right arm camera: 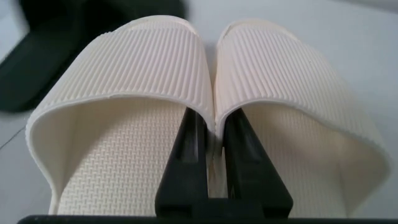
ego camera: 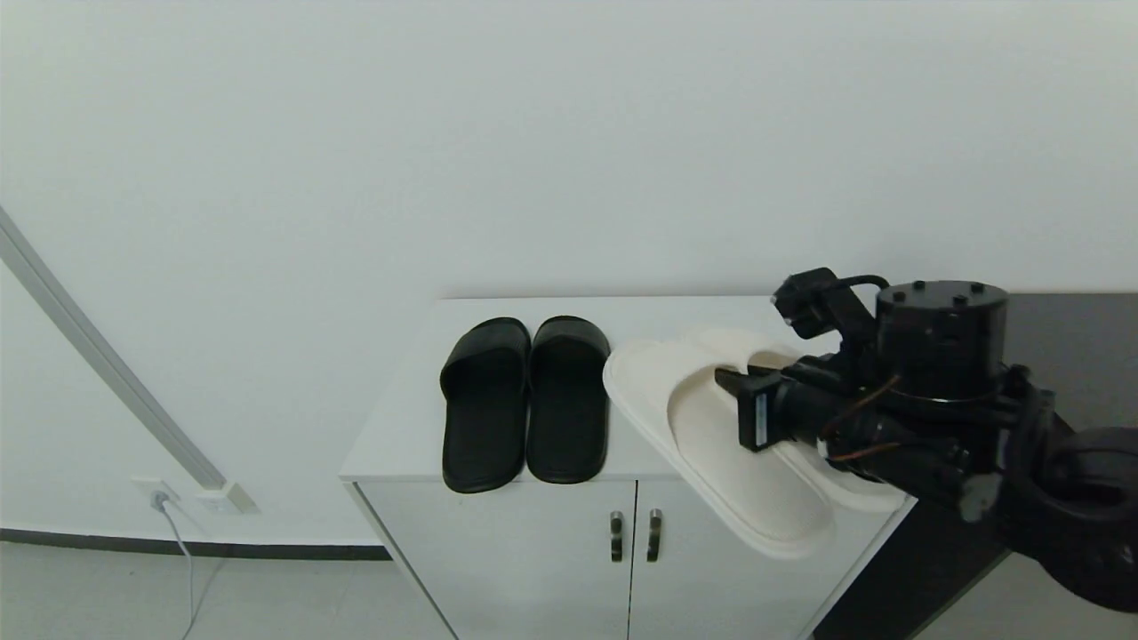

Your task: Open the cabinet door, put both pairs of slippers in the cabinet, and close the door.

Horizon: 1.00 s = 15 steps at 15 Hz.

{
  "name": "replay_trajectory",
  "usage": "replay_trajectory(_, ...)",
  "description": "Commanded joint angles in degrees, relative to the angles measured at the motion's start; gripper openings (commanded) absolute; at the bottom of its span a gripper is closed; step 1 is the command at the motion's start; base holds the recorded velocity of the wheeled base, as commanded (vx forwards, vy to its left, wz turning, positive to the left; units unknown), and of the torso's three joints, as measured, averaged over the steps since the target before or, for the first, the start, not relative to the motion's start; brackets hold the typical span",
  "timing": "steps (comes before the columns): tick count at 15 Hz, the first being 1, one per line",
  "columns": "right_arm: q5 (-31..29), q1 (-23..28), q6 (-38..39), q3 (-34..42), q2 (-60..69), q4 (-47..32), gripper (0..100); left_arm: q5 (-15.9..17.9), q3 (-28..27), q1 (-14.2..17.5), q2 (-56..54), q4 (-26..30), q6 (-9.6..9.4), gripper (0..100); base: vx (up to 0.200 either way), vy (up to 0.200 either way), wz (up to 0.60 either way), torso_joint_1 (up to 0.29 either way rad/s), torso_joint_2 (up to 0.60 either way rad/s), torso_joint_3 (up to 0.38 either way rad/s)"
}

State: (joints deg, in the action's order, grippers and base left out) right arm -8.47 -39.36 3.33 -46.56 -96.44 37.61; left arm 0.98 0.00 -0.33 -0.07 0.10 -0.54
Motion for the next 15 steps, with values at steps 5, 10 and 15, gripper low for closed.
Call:
replay_trajectory(5, 10.49, -5.64, -1.13, 9.91, 11.8, -2.28, 0, -0.01, 0.0, -0.02, 0.07, -0.01, 0.01, 0, 0.0, 0.0, 0.0, 0.0, 0.0, 0.0)
replay_trajectory(10, 10.76, -6.52, -1.13, 10.78, 11.36, -2.19, 0, -0.01, 0.0, -0.02, 0.07, -0.01, 0.01, 0, -0.04, 0.0, 0.0, 0.0, 0.0, 0.0)
replay_trajectory(15, 10.67, -6.69, -1.13, 11.4, 10.66, -2.01, 0, -0.01, 0.0, -0.02, 0.07, -0.01, -0.08, 0, -0.2, 0.0, 0.0, 0.003, 0.0, 0.0)
